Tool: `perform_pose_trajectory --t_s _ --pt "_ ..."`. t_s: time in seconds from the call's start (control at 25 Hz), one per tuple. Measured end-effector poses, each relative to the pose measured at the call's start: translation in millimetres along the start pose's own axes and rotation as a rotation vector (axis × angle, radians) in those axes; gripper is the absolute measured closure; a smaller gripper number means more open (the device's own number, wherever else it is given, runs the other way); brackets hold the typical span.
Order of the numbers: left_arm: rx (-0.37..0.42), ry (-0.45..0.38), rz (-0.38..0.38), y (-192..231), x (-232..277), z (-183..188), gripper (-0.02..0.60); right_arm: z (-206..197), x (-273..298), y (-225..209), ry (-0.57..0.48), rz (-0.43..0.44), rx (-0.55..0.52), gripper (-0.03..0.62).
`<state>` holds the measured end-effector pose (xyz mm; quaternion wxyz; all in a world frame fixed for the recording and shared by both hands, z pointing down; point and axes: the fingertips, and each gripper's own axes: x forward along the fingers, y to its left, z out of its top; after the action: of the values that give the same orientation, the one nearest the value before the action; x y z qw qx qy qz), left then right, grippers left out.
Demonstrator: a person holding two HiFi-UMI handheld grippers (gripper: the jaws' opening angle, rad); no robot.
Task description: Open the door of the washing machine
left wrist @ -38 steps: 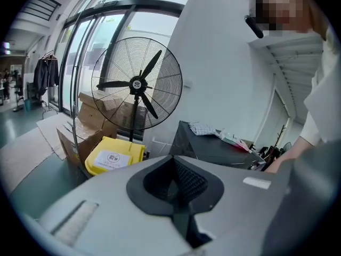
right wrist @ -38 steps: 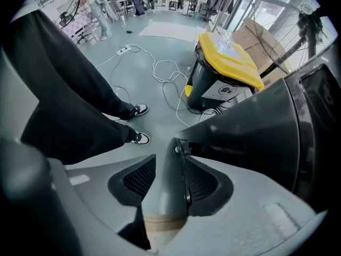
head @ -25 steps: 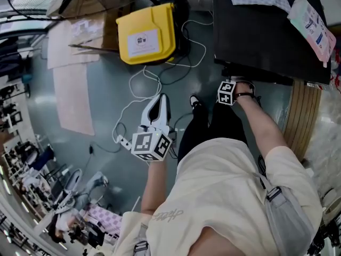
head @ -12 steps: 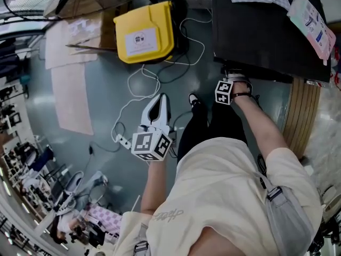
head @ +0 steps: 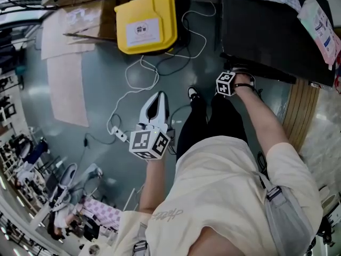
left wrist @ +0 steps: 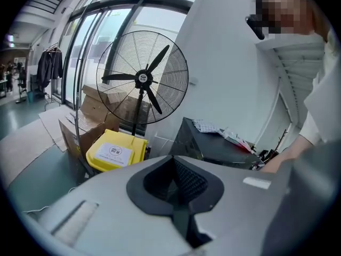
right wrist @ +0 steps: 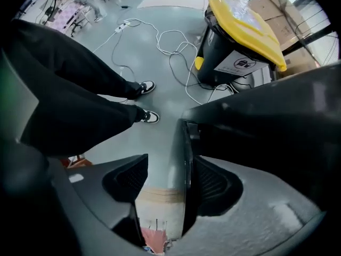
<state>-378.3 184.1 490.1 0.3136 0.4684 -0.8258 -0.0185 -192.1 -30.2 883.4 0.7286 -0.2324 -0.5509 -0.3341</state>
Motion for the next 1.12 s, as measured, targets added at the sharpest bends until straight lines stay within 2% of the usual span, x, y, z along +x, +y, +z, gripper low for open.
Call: perform_pose_trajectory --t_s 0.2,0.4,0.56,0.64,0.72,0.84,1.12 --pt "-0.015 0.001 -0.020 2 6 1 0.563 2 -4 -4 -0.018 0.047 0.072 0.374" --pt "-0.009 -0.006 -0.039 3 8 6 0.563 2 -6 6 -0.015 0.036 0.064 0.378" --pt "-0.001 0.000 -0.054 8 8 6 0.563 5 -5 25 -0.006 0.037 0.071 0.436" --pt "0.002 0.002 -0.064 10 9 7 0.563 7 -5 38 -0.019 0.027 0.087 0.427" --pt "0.007 0.007 -0.077 12 10 7 0.563 10 -5 51 -0.042 0.032 0.117 0.370" --pt "0.022 0.016 -0.107 12 13 8 0.563 13 -6 70 -0.059 0.063 0.176 0.367" --pt "0.081 0.042 -0.199 9 16 12 0.563 17 -15 89 -0.150 0.060 0.441 0.345"
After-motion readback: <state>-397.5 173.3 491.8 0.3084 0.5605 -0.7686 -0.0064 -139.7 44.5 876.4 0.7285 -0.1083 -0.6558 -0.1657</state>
